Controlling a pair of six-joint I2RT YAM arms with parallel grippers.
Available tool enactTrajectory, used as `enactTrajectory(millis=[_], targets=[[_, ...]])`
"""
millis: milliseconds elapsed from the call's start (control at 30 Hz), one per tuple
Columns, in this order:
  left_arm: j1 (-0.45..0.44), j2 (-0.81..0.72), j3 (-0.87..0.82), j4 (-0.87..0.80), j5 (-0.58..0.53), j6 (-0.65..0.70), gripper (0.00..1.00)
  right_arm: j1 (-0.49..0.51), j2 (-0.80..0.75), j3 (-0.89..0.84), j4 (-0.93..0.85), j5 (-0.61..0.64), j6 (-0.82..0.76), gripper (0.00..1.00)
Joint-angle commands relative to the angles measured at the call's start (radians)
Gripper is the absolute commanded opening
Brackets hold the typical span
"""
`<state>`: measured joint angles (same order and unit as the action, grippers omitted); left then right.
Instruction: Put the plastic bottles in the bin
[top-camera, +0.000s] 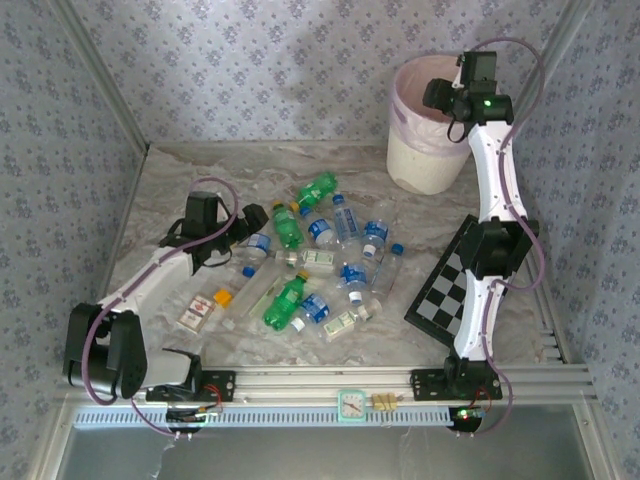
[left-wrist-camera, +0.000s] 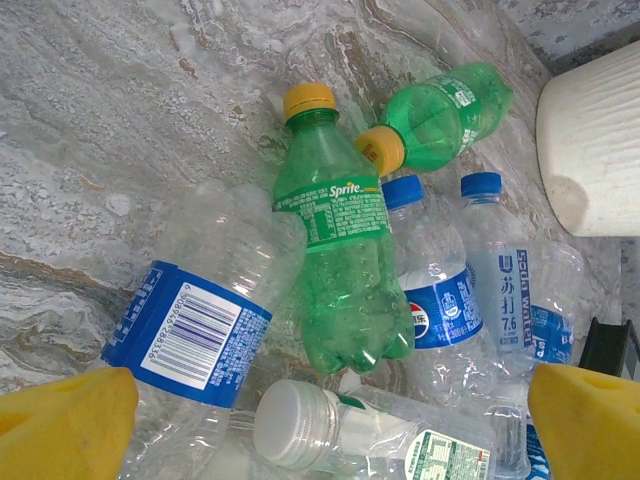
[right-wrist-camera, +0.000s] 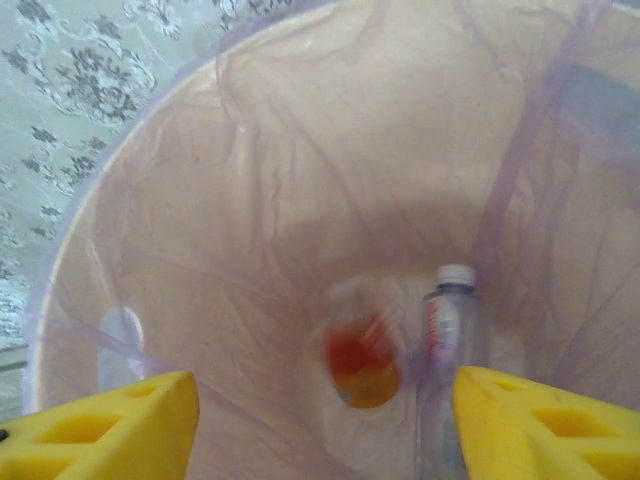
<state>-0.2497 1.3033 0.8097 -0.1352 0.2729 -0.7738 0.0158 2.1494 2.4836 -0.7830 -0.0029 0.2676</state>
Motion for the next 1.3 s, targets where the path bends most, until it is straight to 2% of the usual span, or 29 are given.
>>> enactTrajectory(millis=[0, 200, 400, 533, 700, 833, 1267], targets=[[-0.006, -0.030, -0.001, -0.008, -0.007, 0.019, 1.00, 0.012, -0.039, 0.041, -0.018, 0.021, -0.029, 0.73], [-0.007, -0.034, 0.005, -0.025, -0.030, 0.021, 1.00, 0.071, -0.153, -0.030, 0.013, 0.069, -0.094, 0.79], [-0.007, -0.066, 0.020, -0.103, -0.098, 0.030, 1.00, 0.159, -0.324, -0.252, 0.119, 0.077, -0.126, 0.87], [-0.007, -0.105, 0.016, -0.179, -0.136, 0.078, 1.00, 0.231, -0.426, -0.419, 0.197, 0.086, -0.142, 1.00], [-0.008, -0.160, -0.025, -0.189, -0.132, 0.141, 1.00, 0.330, -0.498, -0.579, 0.244, 0.140, -0.157, 1.00], [-0.007, -0.161, -0.037, -0.172, -0.151, 0.174, 1.00, 0.385, -0.522, -0.668, 0.253, 0.146, -0.094, 1.00], [-0.019, -0.004, -0.039, -0.105, -0.148, 0.166, 1.00, 0.511, -0.540, -0.946, 0.385, 0.125, 0.059, 1.00]])
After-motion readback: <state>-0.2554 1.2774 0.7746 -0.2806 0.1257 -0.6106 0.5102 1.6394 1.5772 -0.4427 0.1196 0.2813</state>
